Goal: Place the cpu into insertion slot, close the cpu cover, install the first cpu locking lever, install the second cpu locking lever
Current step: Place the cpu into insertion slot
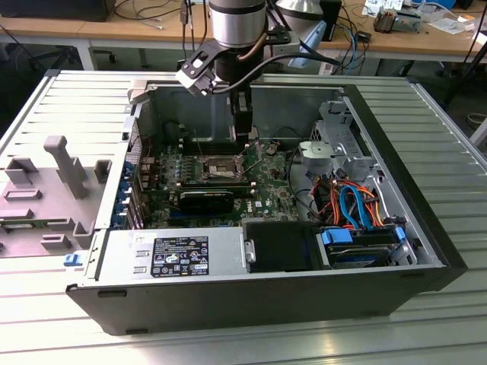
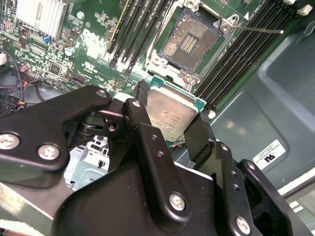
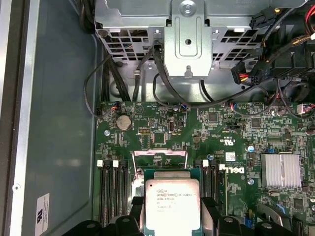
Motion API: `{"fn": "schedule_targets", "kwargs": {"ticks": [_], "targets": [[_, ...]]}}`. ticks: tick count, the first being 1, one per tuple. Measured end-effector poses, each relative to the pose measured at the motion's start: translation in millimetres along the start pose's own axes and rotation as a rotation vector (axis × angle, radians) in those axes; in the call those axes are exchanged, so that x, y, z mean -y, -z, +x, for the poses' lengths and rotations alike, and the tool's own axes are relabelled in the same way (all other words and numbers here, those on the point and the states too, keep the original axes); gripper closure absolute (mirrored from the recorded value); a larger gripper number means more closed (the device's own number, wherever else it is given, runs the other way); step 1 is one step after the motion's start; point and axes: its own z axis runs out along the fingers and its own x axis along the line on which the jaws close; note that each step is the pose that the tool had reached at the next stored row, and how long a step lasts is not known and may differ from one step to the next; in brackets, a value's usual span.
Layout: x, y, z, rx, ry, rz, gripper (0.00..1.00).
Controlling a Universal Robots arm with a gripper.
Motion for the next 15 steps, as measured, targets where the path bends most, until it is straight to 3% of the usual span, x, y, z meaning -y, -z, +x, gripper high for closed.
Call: {"fn": "schedule_targets", "kwargs": {"ticks": [15], "targets": [[4.7,-1.7,0.0,0.0000,0.000,0.0000,0.46]]}}
